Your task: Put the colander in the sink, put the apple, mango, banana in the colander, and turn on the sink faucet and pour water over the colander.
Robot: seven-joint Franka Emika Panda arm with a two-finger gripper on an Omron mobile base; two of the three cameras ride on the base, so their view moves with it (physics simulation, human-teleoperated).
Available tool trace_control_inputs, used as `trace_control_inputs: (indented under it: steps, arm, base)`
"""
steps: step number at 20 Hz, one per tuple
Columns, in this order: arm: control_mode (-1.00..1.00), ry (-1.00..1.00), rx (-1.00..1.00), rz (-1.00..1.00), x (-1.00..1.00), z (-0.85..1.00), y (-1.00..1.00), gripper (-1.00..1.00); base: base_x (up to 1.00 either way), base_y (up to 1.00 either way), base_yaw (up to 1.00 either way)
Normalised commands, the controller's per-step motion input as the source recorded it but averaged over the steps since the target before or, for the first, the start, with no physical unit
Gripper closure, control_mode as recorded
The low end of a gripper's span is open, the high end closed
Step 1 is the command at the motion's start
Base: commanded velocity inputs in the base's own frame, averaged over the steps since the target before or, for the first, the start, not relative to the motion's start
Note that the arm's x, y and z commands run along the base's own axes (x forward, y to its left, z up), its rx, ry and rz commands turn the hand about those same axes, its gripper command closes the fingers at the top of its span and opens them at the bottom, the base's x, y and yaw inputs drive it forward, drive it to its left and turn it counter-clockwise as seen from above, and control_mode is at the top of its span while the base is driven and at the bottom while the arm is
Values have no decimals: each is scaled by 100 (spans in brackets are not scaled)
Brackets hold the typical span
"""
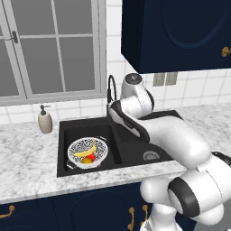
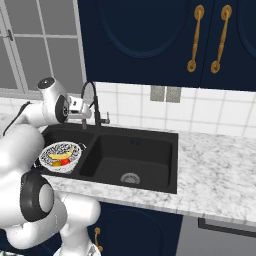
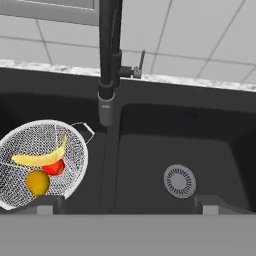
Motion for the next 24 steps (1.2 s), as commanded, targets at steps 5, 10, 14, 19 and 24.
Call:
trace_control_inputs:
  steps: [5,10,14,19,24]
  arm:
    - [-100,0,1,0,50,-23,8,-100]
    - [-100,0,3,0,46,-21,11,-100]
    - [-100,0,1,0,38,-37,2,-100]
    - [-100,-8,3,0,36,-23,5,-100]
    - [-100,-11,5,0,36,-14,4,-100]
  base:
    - [0,0,0]
    - [0,0,0]
    - [0,0,0]
    - [0,0,0]
    - [0,0,0]
